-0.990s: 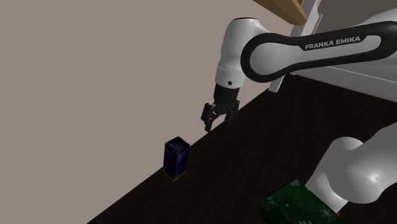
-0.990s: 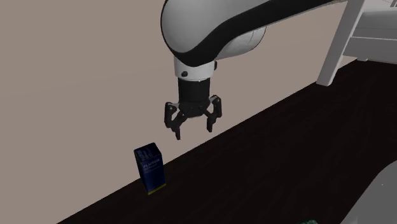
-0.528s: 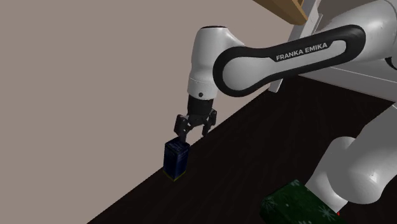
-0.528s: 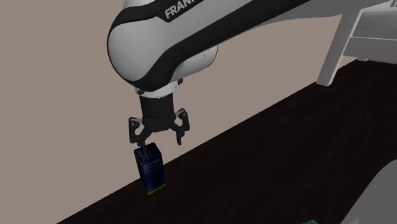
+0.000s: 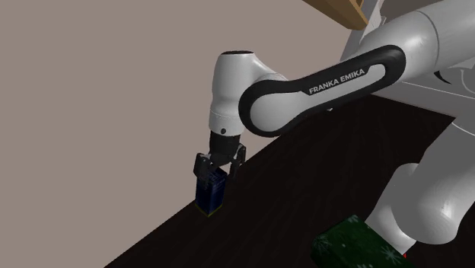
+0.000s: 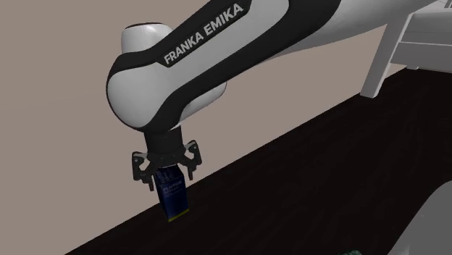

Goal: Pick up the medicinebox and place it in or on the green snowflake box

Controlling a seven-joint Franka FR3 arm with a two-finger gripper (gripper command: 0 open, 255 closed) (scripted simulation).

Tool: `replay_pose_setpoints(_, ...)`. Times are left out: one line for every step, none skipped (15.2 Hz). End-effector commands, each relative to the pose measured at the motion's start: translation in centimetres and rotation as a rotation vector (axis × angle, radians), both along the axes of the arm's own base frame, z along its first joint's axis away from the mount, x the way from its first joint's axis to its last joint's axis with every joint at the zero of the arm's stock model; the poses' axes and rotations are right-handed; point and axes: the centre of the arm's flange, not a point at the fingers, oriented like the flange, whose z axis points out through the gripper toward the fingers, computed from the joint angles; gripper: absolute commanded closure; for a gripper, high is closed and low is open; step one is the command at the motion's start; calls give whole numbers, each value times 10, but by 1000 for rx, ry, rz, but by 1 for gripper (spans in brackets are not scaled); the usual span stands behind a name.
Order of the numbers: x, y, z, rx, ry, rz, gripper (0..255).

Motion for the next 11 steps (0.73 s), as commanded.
replay_pose_setpoints(-1, 1, -10, 0, 0, 0, 0)
replay_pose_setpoints(-1, 1, -14, 0, 0, 0, 0)
replay_pose_setpoints(-1, 1, -13, 0, 0, 0, 0)
replay_pose_setpoints(-1, 1, -14, 0, 0, 0, 0)
replay_pose_setpoints(-1, 1, -14, 0, 0, 0, 0)
replay_pose_setpoints(-1, 1, -14, 0, 0, 0, 0)
replay_pose_setpoints(-1, 1, -14, 0, 0, 0, 0)
replay_pose_setpoints(-1, 1, -14, 0, 0, 0, 0)
replay_pose_setpoints(-1, 1, -13, 0, 0, 0, 0)
replay_pose_setpoints(-1, 1, -13, 0, 0, 0, 0)
replay_pose_setpoints(-1, 1, -13, 0, 0, 0, 255)
